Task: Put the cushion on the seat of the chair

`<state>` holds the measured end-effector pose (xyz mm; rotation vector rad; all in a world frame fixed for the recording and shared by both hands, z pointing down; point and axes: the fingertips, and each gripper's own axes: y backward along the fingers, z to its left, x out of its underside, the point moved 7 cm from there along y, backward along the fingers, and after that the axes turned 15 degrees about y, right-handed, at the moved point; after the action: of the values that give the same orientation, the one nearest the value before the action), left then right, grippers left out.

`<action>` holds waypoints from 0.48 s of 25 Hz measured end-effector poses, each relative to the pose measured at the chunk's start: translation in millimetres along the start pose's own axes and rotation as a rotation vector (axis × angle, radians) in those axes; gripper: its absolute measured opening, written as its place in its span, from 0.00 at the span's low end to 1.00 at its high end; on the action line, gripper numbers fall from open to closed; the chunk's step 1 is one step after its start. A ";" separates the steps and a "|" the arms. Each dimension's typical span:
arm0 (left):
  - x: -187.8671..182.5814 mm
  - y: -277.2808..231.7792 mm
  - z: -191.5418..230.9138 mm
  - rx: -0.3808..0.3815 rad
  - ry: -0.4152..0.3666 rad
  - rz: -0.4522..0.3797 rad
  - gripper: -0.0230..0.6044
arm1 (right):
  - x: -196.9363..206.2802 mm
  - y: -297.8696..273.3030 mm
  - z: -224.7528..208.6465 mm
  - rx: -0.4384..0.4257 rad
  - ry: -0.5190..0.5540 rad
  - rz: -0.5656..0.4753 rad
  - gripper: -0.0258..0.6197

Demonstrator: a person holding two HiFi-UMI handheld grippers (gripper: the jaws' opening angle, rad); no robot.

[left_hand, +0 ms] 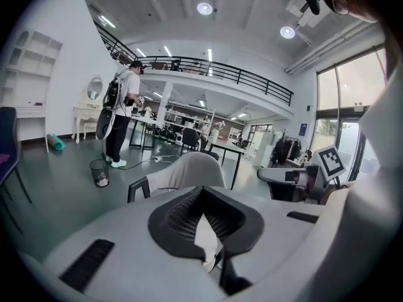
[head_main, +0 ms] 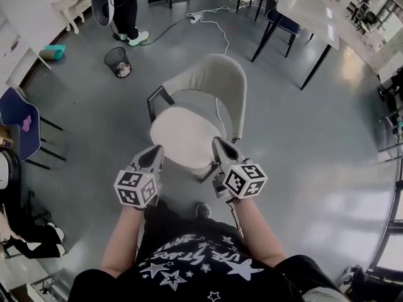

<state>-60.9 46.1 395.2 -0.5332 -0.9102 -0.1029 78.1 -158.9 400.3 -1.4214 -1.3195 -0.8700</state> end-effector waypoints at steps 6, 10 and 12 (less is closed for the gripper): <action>22.7 35.1 -16.7 -0.102 0.040 -0.046 0.05 | 11.2 7.5 13.2 -0.108 0.103 0.085 0.04; 33.9 48.9 -14.8 -0.154 0.077 -0.074 0.05 | 16.9 2.8 33.6 -0.206 0.206 0.127 0.04; 40.8 54.5 -14.2 -0.169 0.096 -0.081 0.05 | 20.2 1.1 40.2 -0.238 0.208 0.139 0.04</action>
<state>-8.8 92.0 398.1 -0.6427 -0.8331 -0.2784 77.8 -114.5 408.3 -1.5391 -0.9738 -1.0764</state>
